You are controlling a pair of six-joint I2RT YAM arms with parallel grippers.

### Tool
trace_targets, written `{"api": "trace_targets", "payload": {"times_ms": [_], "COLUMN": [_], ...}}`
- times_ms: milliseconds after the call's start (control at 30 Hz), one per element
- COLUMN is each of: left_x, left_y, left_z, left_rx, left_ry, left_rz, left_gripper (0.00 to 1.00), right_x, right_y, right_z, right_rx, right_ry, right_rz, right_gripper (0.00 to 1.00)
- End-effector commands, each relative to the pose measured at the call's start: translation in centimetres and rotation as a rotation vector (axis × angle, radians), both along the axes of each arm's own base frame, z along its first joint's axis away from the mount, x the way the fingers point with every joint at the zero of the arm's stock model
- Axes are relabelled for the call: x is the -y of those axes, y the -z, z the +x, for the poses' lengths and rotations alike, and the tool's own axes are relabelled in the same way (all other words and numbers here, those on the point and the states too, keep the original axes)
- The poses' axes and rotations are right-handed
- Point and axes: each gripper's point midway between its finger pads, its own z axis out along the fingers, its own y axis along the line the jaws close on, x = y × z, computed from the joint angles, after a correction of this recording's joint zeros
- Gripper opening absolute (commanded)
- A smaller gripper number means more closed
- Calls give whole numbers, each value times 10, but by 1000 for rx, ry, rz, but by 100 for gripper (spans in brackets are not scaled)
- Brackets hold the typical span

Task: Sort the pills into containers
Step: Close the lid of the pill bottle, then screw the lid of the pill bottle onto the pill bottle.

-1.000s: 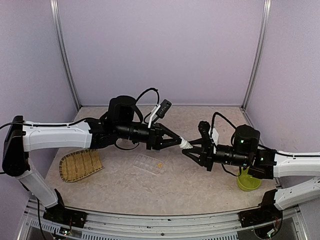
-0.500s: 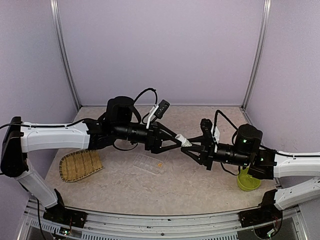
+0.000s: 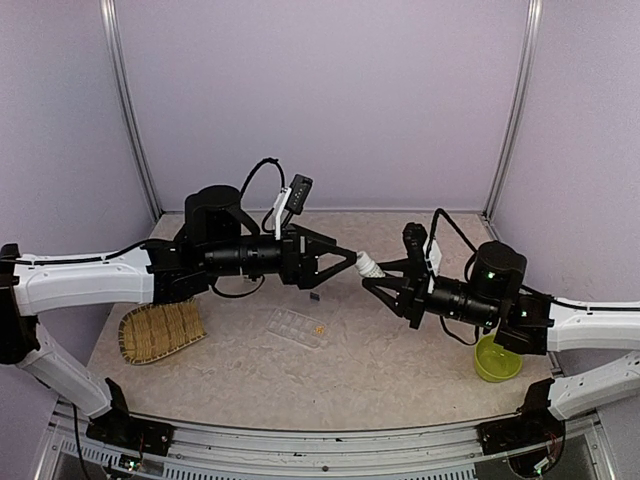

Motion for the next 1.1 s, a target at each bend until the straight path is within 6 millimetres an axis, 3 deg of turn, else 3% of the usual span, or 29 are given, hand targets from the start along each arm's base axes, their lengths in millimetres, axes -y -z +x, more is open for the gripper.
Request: {"api": "trace_targets", "payload": {"times_ms": [0, 200, 1067], "left_x": [5, 20, 31], "left_y": [-20, -14, -27], "left_z": [5, 7, -20], "left_rx": [18, -4, -49], "left_ry": [-140, -205, -46], "left_rz": [-22, 12, -67], "left_gripper": [99, 99, 99], "right_x": [-6, -13, -11], "right_y": [-19, -19, -17], "right_z": [6, 8, 16], "right_rx": [-8, -20, -7], "right_ry": [23, 15, 65], "right_rz": [34, 32, 43], "right_gripper": [3, 3, 2]}}
